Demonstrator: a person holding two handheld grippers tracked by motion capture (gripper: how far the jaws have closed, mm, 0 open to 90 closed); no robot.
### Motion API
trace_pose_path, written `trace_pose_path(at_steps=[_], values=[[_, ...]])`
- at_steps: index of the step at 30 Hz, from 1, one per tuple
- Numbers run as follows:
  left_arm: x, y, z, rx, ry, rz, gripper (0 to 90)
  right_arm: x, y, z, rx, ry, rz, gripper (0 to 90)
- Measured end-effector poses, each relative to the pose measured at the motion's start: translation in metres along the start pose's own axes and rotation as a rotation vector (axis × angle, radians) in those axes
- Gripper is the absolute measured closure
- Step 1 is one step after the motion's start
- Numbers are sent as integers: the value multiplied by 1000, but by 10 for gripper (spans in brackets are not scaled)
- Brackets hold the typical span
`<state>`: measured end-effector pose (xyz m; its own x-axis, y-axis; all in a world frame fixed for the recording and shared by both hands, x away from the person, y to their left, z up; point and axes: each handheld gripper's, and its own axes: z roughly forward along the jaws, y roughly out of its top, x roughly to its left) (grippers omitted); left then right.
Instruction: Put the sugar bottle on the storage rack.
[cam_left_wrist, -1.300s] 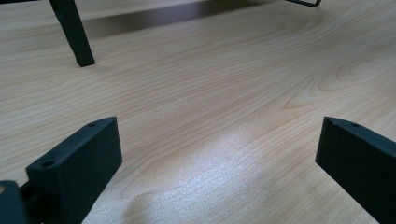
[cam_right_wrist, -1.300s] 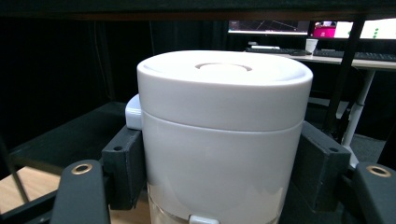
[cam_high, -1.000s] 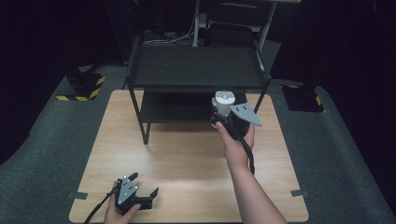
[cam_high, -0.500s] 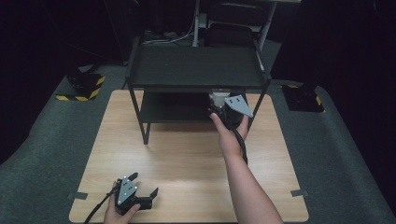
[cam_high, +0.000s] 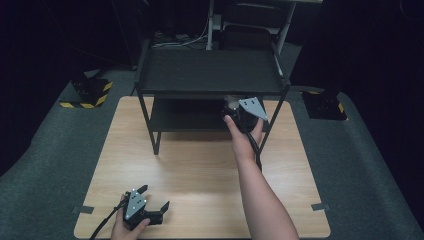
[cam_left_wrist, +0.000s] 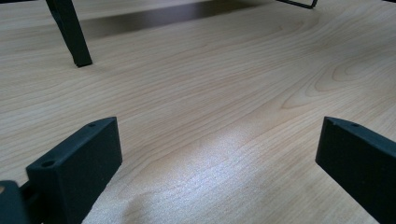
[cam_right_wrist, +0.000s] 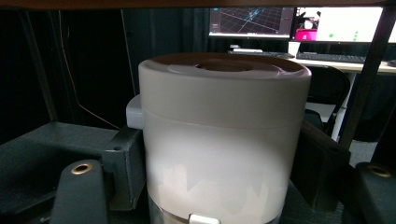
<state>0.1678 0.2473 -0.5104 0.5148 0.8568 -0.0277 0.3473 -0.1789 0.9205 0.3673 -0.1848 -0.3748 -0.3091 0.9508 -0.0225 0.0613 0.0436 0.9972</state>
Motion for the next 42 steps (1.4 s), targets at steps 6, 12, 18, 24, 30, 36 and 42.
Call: trace_pose_path(at_steps=[6,12,18,24,30,36,42], values=[[0,0,0,0,-1,3,7,-1,0,0,1,6,-2,299],[0,0,0,0,-1,3,7,-2,-1,0,-1,8,3,297],[0,0,0,3,-2,4,7,-3,-2,0,-3,13,0,283],[1,1,0,4,-5,2,7,-8,-1,-1,6,33,-17,44],[1,1,0,4,-5,3,7,-14,-6,-13,-6,72,-15,0],[1,1,0,7,-4,6,7,-19,-14,-35,-39,118,-4,0],[0,1,0,8,-4,9,7,-23,-23,-60,-62,147,-24,0]])
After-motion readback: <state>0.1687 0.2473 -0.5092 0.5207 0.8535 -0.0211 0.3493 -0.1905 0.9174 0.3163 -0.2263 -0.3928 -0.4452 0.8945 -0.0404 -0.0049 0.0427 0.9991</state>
